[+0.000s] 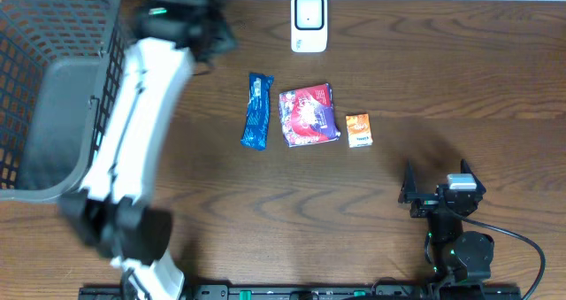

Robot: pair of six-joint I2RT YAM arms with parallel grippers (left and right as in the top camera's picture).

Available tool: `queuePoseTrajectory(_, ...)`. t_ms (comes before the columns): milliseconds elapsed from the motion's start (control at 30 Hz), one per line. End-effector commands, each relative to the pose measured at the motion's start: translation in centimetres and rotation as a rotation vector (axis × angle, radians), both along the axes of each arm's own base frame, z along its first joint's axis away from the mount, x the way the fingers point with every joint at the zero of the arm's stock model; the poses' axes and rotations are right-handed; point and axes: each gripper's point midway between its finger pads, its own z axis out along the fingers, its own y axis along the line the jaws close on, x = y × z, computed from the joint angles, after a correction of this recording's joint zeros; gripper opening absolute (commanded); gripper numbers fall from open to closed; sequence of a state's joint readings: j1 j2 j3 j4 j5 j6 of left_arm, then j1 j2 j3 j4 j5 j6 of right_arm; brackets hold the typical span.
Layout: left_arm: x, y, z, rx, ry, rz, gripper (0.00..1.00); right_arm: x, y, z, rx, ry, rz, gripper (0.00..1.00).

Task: Scan the item barcode
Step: 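Reach into the basket and grasp the pale green packet with left gripper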

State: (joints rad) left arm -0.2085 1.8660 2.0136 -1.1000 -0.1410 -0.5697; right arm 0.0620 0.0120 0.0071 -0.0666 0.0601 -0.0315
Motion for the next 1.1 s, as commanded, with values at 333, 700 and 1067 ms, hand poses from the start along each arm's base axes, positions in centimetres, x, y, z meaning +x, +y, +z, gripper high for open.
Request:
queuePoseTrajectory(333, -10.0, 23.7, 9.0, 0.174, -0.113, 0.473, 0.79, 0.0, -0.1, 0.0, -0.008, -0.001, -0.005, 0.99)
queuePoseTrajectory(700, -13.6, 29.3, -2.4, 0.098, 0.262, 0.594, 0.79, 0.0, -0.1, 0.0, -0.008, -0.001, -0.005, 0.99)
queuePoseTrajectory(1067, -13.1, 26.3, -12.7, -0.108, 0.549, 0.428, 0.79, 0.0, -0.1, 0.0, -0.008, -0.001, -0.005, 0.99)
